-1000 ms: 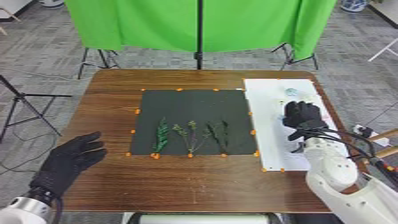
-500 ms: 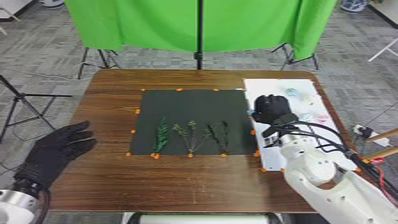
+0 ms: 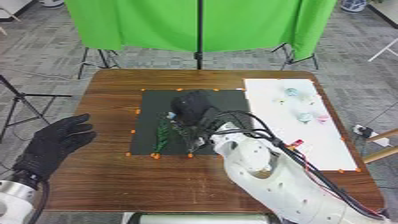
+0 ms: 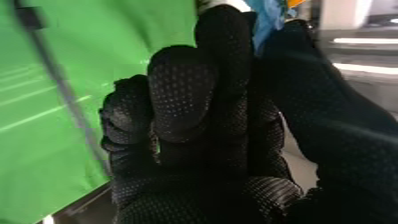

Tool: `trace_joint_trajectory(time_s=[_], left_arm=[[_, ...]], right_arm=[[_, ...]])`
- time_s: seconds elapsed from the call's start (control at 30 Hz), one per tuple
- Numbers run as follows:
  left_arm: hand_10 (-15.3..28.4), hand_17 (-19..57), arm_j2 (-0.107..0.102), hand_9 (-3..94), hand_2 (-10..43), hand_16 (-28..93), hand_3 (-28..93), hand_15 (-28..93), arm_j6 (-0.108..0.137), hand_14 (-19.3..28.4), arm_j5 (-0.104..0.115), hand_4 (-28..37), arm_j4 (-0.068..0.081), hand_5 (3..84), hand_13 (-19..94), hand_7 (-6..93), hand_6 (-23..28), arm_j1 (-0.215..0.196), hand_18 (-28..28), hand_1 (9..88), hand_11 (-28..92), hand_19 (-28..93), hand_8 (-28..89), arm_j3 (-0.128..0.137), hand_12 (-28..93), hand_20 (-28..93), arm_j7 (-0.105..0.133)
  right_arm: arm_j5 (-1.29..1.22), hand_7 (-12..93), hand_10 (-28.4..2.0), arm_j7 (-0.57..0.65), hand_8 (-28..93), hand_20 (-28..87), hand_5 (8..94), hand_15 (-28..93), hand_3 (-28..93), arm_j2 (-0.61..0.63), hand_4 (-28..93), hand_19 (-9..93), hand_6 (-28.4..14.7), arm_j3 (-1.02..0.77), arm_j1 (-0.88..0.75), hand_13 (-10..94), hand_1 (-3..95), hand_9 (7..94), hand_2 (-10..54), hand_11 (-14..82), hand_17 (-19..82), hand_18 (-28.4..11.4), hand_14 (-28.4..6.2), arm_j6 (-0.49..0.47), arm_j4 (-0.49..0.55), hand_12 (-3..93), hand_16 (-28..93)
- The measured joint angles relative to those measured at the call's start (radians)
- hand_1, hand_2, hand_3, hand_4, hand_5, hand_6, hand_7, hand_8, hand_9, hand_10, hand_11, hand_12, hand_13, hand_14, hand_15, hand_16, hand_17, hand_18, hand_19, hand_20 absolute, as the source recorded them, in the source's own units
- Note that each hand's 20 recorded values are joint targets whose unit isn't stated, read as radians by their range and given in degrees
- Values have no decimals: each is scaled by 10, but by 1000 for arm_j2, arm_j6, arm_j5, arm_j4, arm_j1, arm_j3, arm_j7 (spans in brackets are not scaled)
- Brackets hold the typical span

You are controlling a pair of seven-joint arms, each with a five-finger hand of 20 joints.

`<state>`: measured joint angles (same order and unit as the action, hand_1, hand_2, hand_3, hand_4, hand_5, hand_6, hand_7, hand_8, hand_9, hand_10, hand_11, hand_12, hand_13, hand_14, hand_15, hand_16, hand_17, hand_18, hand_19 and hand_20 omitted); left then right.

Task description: Arrange flowers

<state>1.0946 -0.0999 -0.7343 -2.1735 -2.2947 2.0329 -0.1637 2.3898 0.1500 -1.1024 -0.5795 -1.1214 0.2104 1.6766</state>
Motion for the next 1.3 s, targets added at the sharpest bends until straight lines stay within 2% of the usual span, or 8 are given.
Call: trace_joint_trajectory(time_s=[0.2, 0.37, 0.83, 1.0, 1.13, 1.3], left_arm=[[156, -62, -13, 315, 63, -71, 762, 559, 4, 178, 3, -275, 7, 356, 259, 314, 64, 1, 234, 256, 401, 617, -155, -10, 134, 31, -4], [156, -62, -25, 315, 63, -71, 761, 559, 4, 177, 3, -275, 18, 357, 259, 314, 64, 18, 234, 257, 402, 618, -155, -25, 134, 31, -17], [156, -62, -62, 316, 63, -72, 761, 559, 0, 178, 7, -276, 39, 357, 260, 314, 64, 71, 233, 257, 401, 617, -155, -64, 134, 30, -54], [156, -62, -76, 316, 63, -72, 762, 559, -4, 177, 10, -275, 50, 357, 260, 314, 64, 94, 234, 257, 402, 619, -155, -79, 134, 31, -72], [156, -62, -81, 316, 63, -72, 762, 558, -11, 177, 10, -276, 55, 357, 259, 314, 64, 108, 234, 257, 401, 618, -155, -86, 134, 29, -79], [156, -62, -80, 316, 63, -72, 762, 558, -12, 177, 10, -275, 54, 357, 259, 312, 64, 108, 233, 256, 402, 618, -155, -84, 134, 29, -79]], right_arm=[[45, 504, -40, -2, -121, 430, 706, 629, 831, -61, -283, 867, 0, 116, 45, 790, 486, 878, -95, 247, 372, -175, -32, -26, -35, 448, 317], [74, 507, -41, 2, -120, 430, 704, 631, 831, -120, -283, 867, 3, 134, 55, 789, 483, 878, -95, 249, 372, -175, -32, -50, -108, 447, 318], [124, 516, -41, 114, -113, 432, 692, 636, 819, -183, -283, 867, 6, 178, 74, 785, 478, 870, -95, 251, 367, -175, -31, -53, -159, 452, 320], [151, 542, -43, 202, -86, 437, 642, 661, 798, -206, -283, 864, 4, 189, 73, 755, 455, 832, -95, 272, 351, -174, -34, -43, -179, 481, 331], [173, 563, -56, 250, -87, 446, 591, 685, 788, -218, -283, 857, -2, 195, 71, 729, 432, 767, -95, 344, 335, -174, -38, -42, -192, 477, 327], [181, 562, -63, 237, -89, 452, 583, 695, 777, -222, -283, 854, -4, 173, 62, 719, 409, 735, -95, 417, 332, -175, -39, -70, -199, 426, 321]])
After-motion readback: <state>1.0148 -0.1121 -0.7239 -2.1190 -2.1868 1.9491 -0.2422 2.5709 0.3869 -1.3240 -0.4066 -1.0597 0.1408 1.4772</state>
